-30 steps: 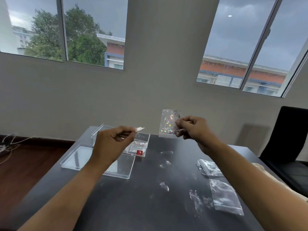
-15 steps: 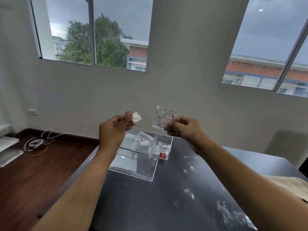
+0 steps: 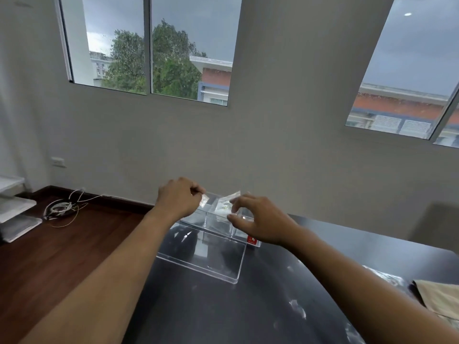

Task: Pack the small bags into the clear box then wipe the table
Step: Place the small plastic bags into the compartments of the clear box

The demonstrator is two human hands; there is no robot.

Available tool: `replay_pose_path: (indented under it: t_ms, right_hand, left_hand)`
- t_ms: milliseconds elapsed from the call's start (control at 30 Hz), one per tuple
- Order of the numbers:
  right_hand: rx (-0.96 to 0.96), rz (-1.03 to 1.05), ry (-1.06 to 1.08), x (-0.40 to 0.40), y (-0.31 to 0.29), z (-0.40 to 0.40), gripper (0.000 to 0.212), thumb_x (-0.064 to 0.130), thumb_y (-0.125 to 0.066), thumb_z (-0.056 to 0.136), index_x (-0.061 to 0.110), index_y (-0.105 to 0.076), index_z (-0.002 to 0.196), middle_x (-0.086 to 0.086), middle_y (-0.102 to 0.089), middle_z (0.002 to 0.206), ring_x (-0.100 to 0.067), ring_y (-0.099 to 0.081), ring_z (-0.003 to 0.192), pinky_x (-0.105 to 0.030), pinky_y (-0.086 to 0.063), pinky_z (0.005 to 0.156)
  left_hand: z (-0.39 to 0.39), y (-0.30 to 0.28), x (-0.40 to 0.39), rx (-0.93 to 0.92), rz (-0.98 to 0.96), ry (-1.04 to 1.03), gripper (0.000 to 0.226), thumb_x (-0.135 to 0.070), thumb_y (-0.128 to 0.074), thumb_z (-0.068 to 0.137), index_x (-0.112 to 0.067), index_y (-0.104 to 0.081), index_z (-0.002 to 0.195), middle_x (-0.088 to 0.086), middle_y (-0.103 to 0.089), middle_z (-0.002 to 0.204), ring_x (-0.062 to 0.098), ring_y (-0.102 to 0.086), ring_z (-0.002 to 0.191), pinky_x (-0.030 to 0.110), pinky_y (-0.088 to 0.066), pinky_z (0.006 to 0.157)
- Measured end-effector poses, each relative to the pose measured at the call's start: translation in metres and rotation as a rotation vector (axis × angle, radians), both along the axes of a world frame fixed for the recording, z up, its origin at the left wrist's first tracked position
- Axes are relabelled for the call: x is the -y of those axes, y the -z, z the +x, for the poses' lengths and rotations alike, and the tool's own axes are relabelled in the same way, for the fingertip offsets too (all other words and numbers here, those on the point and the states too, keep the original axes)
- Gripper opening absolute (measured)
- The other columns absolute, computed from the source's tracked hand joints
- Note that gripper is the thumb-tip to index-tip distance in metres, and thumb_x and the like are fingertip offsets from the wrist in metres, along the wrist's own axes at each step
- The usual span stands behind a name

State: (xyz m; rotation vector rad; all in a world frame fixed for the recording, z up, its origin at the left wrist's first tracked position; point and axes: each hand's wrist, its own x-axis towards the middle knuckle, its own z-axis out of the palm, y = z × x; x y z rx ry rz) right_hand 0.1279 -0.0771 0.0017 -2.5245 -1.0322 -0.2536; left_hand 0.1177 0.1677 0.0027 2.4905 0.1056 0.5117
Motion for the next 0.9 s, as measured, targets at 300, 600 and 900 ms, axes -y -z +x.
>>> replay_pose_path:
  t_ms: [300, 600, 900]
  right_hand:
    - [0.078, -0.228, -0.043, -0.009, 0.004, 0.011, 0.067, 0.077, -0.045, 0.092, 0.027, -0.07, 0.128, 0.01, -0.065, 0.14, -0.012, -0.041, 0.145, -0.045, -0.007, 0.129]
    - [0.223, -0.376, 0.021, -0.013, -0.001, 0.003, 0.074, 0.082, -0.031, 0.092, 0.033, -0.063, 0.137, 0.009, -0.058, 0.147, -0.019, -0.021, 0.154, -0.048, 0.001, 0.126]
    - [0.088, -0.567, 0.025, -0.036, 0.0, 0.003, 0.093, 0.089, -0.029, 0.084, 0.024, -0.057, 0.144, 0.001, -0.061, 0.145, -0.022, -0.05, 0.135, -0.053, -0.017, 0.124]
  left_hand:
    - [0.002, 0.019, 0.001, 0.039, 0.27, -0.062, 0.029, -0.041, -0.051, 0.095, -0.036, -0.077, 0.109, -0.002, -0.073, 0.114, 0.027, -0.056, 0.114, 0.041, -0.034, 0.094]
    - [-0.003, 0.022, 0.0, 0.064, 0.156, 0.043, 0.029, -0.035, -0.053, 0.098, -0.024, -0.076, 0.113, 0.005, -0.061, 0.115, 0.027, -0.055, 0.113, 0.041, -0.042, 0.098]
    - [-0.01, 0.026, 0.0, 0.123, 0.133, 0.043, 0.03, -0.029, -0.053, 0.098, -0.016, -0.079, 0.107, 0.008, -0.063, 0.112, 0.029, -0.056, 0.107, 0.039, -0.045, 0.096]
